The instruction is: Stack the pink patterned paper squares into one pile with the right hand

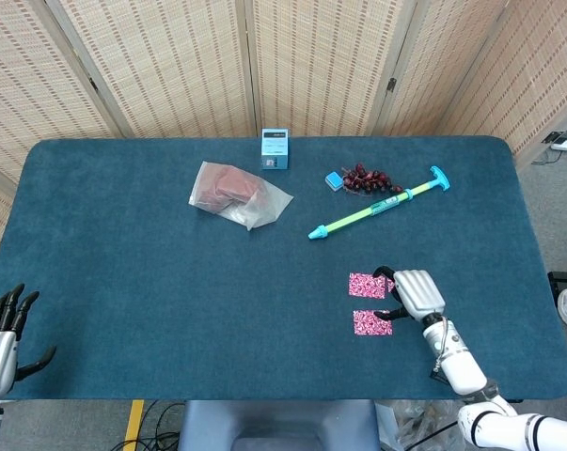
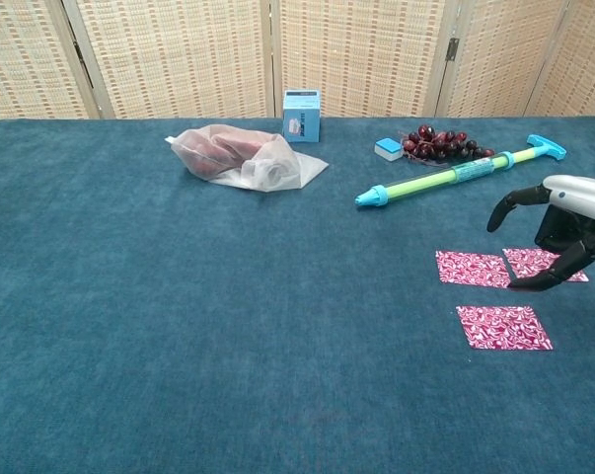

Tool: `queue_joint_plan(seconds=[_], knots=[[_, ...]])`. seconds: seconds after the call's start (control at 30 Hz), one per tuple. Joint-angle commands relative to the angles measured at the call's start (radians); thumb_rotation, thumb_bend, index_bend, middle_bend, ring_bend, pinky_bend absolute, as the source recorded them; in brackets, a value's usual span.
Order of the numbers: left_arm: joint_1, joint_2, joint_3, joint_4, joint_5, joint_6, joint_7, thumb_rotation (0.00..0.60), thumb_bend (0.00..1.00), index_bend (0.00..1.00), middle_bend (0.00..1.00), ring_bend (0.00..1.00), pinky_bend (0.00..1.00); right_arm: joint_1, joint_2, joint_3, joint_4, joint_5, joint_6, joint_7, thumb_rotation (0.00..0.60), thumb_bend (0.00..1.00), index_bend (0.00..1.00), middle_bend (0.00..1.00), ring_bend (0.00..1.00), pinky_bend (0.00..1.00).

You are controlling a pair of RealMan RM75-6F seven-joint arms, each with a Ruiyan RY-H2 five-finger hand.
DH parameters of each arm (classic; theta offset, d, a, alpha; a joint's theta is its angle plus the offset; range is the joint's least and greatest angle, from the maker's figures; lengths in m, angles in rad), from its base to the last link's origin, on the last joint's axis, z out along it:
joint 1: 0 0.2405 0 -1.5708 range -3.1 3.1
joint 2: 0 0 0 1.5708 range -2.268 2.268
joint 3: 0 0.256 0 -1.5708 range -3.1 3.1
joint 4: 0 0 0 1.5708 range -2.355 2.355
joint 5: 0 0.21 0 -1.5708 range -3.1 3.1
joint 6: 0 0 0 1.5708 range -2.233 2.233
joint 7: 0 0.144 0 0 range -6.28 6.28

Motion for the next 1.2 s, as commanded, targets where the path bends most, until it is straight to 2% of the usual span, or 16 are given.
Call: queue_joint_plan(seconds=[0.03,0.13,0.23,0.37,0.47,0.7,1.2], knots=[[-0.001,0.0,0.0,-0.001,0.001,-0.001,0.002,0.6,0.26,0.13,0.05,0.04,0.11,-0.004,0.0,0.002,-0.004,0.001,0.014,-0.008,0.478,0.0,0.31,1.0,1.0,1.0],[-0.003,0.0,0.001,-0.003,0.003,-0.003,0.004,0.6,0.26,0.13,0.05,0.04,0.11,-0.005,-0.013,0.003,0.004,0.011,0.037,-0.059,0.485,0.0,0.31,1.0,1.0,1.0],[-0.004,-0.001,0.0,-0.006,0.005,-0.004,0.006,0.6,0.26,0.13,0.05,0.04,0.11,-0.002,-0.026,0.006,0.015,0.022,0.042,-0.082,0.524,0.02,0.31,1.0,1.0,1.0],[-0.006,-0.001,0.0,-0.007,0.007,-0.004,0.009,0.6,0.26,0.13,0.05,0.04,0.11,0.011,-0.05,0.019,0.054,0.048,0.018,-0.081,0.597,0.13,0.31,1.0,1.0,1.0],[-0.004,-0.001,0.001,-0.006,0.003,-0.006,0.009,0.6,0.26,0.13,0.05,0.04,0.11,0.025,-0.075,0.027,0.096,0.077,-0.01,-0.088,0.6,0.18,0.32,1.0,1.0,1.0],[-0.003,-0.001,0.0,-0.003,-0.003,-0.008,0.007,0.6,0.26,0.13,0.05,0.04,0.11,0.053,-0.119,0.035,0.15,0.115,-0.052,-0.115,0.6,0.18,0.33,1.0,1.0,1.0],[0.0,-0.006,-0.001,0.02,-0.011,-0.012,-0.012,0.6,0.26,0.13,0.05,0.04,0.11,0.092,-0.162,0.049,0.192,0.195,-0.1,-0.167,0.6,0.24,0.33,1.0,1.0,1.0]])
